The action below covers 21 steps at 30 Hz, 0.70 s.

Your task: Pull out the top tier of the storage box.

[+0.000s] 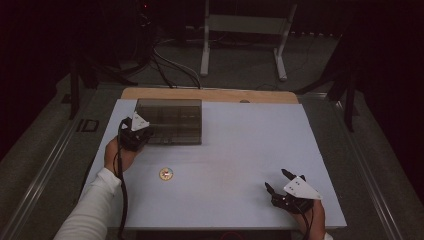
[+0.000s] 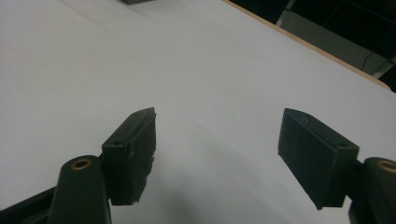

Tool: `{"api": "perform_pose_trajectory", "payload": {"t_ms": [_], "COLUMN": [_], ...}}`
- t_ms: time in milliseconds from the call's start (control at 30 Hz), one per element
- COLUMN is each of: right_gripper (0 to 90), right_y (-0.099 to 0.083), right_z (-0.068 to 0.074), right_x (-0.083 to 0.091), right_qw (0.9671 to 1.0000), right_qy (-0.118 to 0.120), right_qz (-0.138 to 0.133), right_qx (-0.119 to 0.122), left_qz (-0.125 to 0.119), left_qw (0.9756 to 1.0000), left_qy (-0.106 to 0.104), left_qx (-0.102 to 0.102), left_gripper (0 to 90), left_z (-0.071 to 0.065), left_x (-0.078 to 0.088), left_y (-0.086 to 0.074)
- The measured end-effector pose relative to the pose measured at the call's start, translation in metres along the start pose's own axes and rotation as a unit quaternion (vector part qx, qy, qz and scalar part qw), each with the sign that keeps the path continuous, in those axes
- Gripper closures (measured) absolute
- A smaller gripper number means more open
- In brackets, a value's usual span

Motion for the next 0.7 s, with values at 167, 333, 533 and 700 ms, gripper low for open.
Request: {"api": "perform_pose_trajectory", "payload": {"t_ms": [167,333,533,700], "right_gripper": [27.2,27.2,27.3,27.3], "right_y": [0.000,-0.001,-0.001,-0.001], "right_z": [0.001,0.002,0.002,0.002], "right_x": [0.000,-0.001,-0.001,-0.001], "right_qw": [1.0000,1.0000,1.0000,1.0000], "right_qy": [0.001,0.002,0.002,0.002], "right_qz": [0.002,0.004,0.004,0.004], "right_qx": [0.003,0.003,0.003,0.004], "left_qz": [0.012,0.008,0.004,-0.002], "left_qw": [0.9999,0.9997,0.9995,0.9993], "left_qy": [-0.011,-0.020,-0.029,-0.033], "left_qx": [0.004,0.014,0.015,0.016], "left_gripper": [90.0,90.0,90.0,90.0], "left_z": [-0.001,-0.002,-0.006,-0.009], "left_x": [0.000,0.001,0.005,0.009], "left_y": [-0.007,-0.010,-0.012,-0.014]}}
Point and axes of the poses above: each handheld gripper's, and its own axes: x roughly backward along the jaws, y roughly out of its top, z roughly to its left, the point moved 10 cm from there along -x, roughly forward along the jaws, and after that the axes turned 8 degrees about -z, right-handed, at the moved point
